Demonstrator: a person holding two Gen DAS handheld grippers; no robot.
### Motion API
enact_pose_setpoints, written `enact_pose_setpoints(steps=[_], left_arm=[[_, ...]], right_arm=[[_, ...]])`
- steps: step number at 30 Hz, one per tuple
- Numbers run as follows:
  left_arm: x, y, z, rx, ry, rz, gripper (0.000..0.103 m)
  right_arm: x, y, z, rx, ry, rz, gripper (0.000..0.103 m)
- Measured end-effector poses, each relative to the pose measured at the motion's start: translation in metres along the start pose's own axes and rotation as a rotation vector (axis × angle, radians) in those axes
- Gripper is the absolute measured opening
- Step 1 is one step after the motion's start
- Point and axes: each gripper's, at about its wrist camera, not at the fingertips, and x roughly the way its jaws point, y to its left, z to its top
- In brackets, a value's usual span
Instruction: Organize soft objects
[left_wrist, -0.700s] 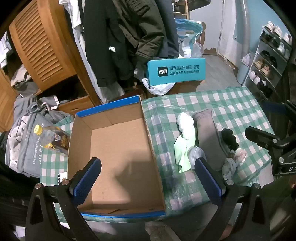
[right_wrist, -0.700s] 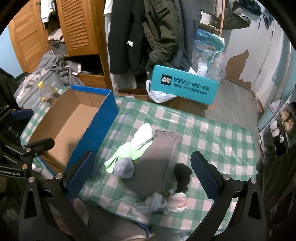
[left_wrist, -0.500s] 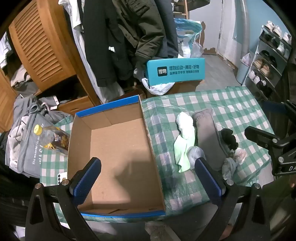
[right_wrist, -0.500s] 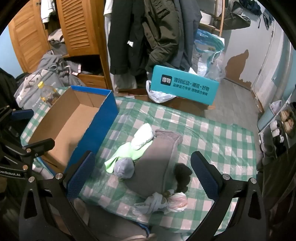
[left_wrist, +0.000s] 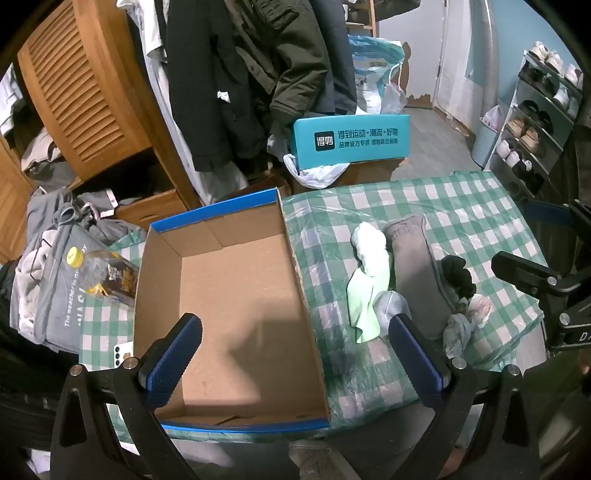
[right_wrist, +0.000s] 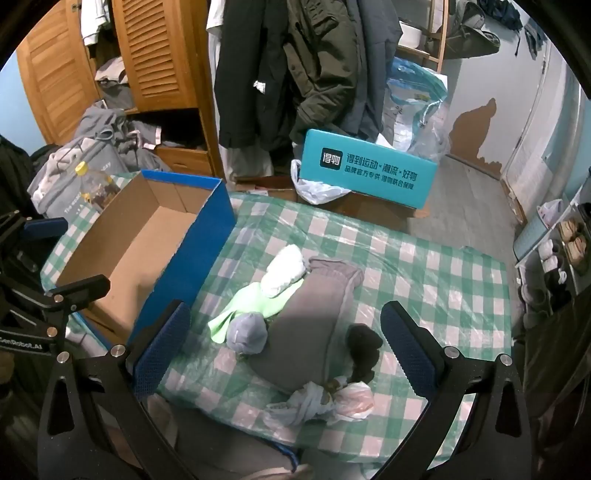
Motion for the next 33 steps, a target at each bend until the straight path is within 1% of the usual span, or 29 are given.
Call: enact_pose_setpoints(steps=[19, 23, 26, 27, 29, 33], left_arm=[[0.0, -0.001, -0.001, -0.001, 0.007, -0.006, 0.102], [0.011, -0.013, -0.004, 0.002, 0.015, -0.016, 0.102], [0.016, -0.021, -0.005, 0.009, 0.026, -0.024, 0.102], [0.016, -0.015, 0.001, 0.006, 0.031, -0.026, 0.102], [0.02, -0.017, 0.003, 0.01, 0.045, -0.027, 0.102], [0.027, -0.026, 0.008, 0.026, 0.07, -0.04, 0.102]], right_arm=[[-0.001, -0.004, -0.001, 0.001, 0.002, -0.002, 0.101], [-0.001, -0.006, -0.002, 0.008, 0.003, -0.003, 0.101], [0.001, -0.014, -0.006, 0.025, 0.012, 0.001, 0.101], [0.001, -0.015, -0.006, 0.03, 0.015, 0.001, 0.101], [0.004, -0.019, -0.006, 0.044, 0.023, 0.0, 0.101], [0.01, -0.036, -0.009, 0.069, 0.039, -0.011, 0.101]])
